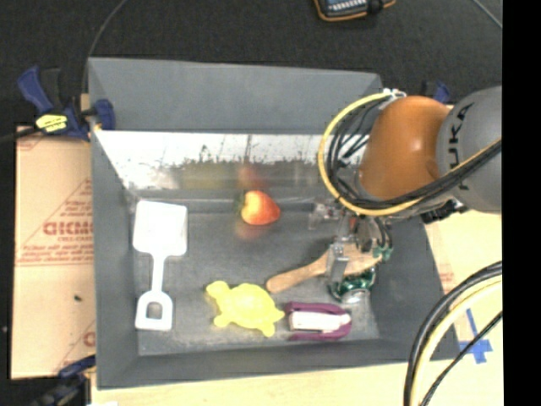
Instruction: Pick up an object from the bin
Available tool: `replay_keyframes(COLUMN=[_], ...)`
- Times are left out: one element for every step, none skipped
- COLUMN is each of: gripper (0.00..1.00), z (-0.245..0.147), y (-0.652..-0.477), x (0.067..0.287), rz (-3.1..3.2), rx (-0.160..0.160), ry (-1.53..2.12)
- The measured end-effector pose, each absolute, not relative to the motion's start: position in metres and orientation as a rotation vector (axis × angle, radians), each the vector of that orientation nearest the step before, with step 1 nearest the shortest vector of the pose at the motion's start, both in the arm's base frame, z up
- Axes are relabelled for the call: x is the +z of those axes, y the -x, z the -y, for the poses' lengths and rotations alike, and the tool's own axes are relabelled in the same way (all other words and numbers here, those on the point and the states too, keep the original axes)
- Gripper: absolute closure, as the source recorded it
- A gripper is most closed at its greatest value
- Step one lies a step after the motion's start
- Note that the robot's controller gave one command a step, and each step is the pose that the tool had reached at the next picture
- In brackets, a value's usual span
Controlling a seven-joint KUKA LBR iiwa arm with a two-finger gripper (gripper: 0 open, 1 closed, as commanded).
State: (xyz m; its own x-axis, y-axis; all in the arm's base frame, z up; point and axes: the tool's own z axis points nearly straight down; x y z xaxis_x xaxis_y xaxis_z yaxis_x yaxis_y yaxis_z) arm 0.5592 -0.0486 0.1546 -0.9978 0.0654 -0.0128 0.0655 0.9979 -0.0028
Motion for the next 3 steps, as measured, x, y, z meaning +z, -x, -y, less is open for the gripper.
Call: replay_keyframes(gripper=[0.0,0.0,0.0], z=[0.041,0.077,0.069], y=[-0.572,-0.565,-0.585], x=[0.123,0.096,0.092], rz=[-3.126,-3.126,-3.121], rx=[-0.005,-0.01,-0.002], ry=[0.042,0.103,0.019])
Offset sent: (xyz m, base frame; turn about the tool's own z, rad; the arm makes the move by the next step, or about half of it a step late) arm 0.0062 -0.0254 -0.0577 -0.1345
